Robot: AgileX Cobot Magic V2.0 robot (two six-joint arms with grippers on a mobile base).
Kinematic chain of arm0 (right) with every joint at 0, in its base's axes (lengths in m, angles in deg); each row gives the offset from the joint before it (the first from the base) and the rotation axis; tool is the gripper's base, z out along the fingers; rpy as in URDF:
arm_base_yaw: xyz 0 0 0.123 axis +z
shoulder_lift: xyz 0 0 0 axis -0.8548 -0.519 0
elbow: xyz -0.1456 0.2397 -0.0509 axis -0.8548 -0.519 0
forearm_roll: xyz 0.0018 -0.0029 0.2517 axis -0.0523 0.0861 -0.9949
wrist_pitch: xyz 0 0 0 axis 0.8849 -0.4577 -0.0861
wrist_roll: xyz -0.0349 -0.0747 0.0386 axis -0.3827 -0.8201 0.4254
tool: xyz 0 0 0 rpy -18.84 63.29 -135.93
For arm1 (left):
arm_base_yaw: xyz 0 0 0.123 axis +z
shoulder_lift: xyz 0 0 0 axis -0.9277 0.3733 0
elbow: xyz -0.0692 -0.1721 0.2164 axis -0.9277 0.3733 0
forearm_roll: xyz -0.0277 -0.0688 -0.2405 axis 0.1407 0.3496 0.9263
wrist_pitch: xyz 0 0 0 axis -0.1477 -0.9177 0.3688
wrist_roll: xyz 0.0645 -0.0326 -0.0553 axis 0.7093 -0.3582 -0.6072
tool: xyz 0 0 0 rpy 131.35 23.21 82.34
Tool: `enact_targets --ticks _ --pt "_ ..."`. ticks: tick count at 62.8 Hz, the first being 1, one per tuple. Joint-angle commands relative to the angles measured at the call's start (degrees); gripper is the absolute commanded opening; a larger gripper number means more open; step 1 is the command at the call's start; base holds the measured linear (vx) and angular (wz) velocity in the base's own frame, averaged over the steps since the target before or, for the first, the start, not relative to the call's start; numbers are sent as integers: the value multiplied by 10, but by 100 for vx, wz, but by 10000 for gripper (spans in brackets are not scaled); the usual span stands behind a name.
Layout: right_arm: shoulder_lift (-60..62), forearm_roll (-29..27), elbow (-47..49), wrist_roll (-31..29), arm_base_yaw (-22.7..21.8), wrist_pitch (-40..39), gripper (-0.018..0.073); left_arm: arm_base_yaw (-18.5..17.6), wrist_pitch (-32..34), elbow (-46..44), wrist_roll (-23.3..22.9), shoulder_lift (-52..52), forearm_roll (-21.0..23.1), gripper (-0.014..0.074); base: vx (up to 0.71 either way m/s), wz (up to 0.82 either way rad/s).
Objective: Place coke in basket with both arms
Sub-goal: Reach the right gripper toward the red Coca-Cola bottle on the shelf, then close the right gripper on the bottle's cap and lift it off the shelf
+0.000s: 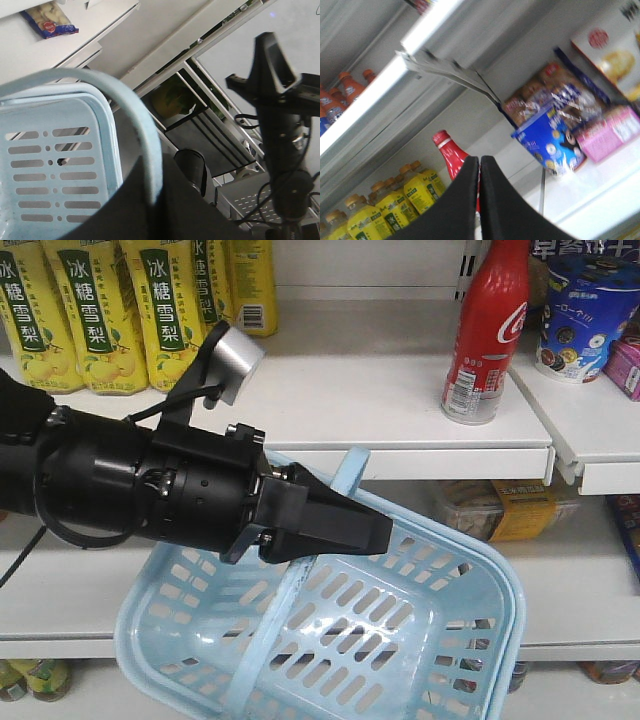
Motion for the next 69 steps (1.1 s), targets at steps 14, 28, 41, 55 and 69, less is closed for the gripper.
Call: enact_targets --ticks 14,28,41,55,69 --pt "-149 -129 146 -250 18 134 -2 -1 15 -15 12 -22 45 -6 0 0" --pt "-251 -411 187 -743 86 158 -2 -1 15 -15 12 -22 45 -6 0 0" --pt "-272 -612 187 -959 91 63 -2 -1 15 -15 12 -22 45 -6 0 0" --pt "-334 -691 209 -1091 91 113 131 -1 15 -15 12 -22 45 -6 0 0" --pt "-434 -691 304 -1129 91 113 558 -1 15 -15 12 -22 45 -6 0 0"
